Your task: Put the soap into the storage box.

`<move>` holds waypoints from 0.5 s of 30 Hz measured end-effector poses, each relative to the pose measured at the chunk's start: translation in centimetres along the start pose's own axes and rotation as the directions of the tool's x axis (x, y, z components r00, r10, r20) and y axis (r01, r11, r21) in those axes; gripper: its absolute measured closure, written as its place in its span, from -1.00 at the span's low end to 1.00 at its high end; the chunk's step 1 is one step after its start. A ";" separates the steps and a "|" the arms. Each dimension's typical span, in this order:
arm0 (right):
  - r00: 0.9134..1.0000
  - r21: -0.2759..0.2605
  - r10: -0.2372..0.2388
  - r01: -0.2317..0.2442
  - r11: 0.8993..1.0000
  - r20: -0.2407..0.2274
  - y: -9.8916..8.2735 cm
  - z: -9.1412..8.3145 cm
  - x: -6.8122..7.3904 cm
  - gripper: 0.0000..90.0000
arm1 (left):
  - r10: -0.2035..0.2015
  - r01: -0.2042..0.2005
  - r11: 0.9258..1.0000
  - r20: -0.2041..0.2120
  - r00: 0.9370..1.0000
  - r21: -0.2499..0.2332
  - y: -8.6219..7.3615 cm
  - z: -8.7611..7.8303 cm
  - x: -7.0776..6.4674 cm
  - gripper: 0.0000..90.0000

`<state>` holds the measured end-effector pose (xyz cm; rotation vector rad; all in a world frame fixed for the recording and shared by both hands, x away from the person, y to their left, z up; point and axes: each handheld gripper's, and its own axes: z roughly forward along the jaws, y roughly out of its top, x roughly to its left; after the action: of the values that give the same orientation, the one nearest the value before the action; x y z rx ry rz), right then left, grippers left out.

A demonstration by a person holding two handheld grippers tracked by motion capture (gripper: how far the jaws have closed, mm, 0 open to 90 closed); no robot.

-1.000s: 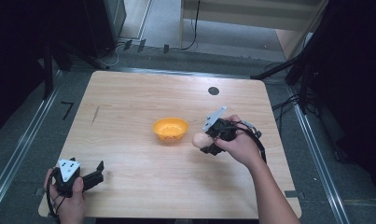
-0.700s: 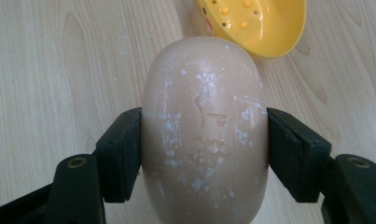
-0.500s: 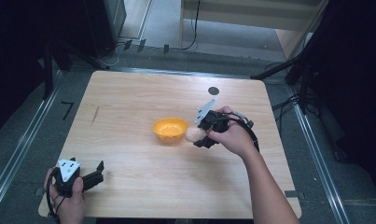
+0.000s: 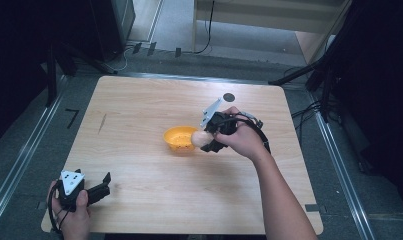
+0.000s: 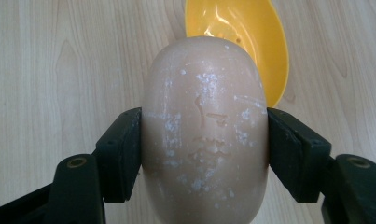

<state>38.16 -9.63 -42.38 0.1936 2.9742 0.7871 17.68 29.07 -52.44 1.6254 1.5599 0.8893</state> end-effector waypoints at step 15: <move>0.996 0.013 -0.079 0.079 0.997 -0.038 2.7 1.8 -1.2 -0.26 | -0.006 0.006 1.000 0.010 1.000 0.001 0.0 0.0 0.0 -0.86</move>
<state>39.80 -6.60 -42.56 0.0623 3.0017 0.7688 17.73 29.11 -52.45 1.6228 1.5574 0.8767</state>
